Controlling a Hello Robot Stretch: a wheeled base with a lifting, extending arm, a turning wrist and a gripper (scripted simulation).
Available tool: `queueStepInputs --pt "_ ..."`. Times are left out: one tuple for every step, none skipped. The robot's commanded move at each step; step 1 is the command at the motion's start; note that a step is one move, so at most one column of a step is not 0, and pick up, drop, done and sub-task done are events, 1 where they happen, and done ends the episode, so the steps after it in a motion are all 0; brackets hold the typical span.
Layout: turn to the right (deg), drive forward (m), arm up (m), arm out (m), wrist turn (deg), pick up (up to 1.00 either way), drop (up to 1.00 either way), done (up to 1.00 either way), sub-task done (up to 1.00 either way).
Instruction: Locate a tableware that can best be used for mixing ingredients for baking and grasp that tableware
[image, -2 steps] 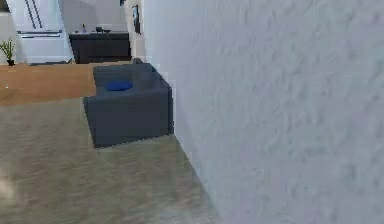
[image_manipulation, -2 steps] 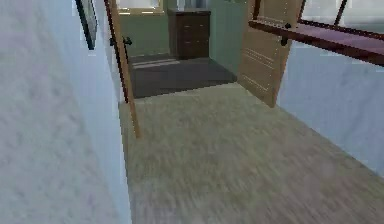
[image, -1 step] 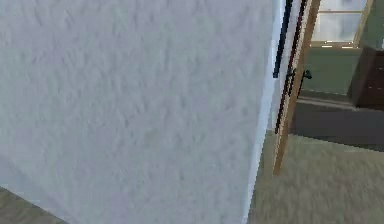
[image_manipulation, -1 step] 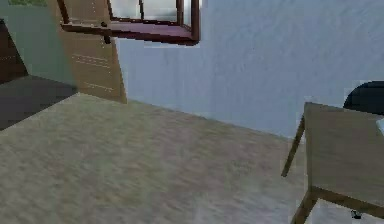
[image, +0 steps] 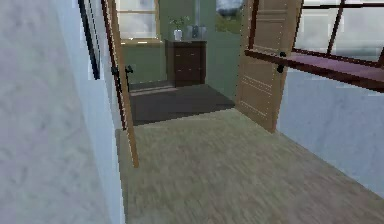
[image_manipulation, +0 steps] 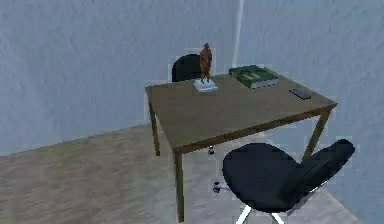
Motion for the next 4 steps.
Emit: queueStepInputs --pt "27.0 0.0 0.0 0.0 0.0 0.0 0.0 0.0 0.0" --pt "0.0 0.15 0.0 0.0 0.0 0.0 0.0 0.0 0.0" --pt "-45.0 0.0 0.0 0.0 0.0 0.0 0.0 0.0 0.0" --pt "-45.0 0.0 0.0 0.0 0.0 0.0 0.0 0.0 0.0"
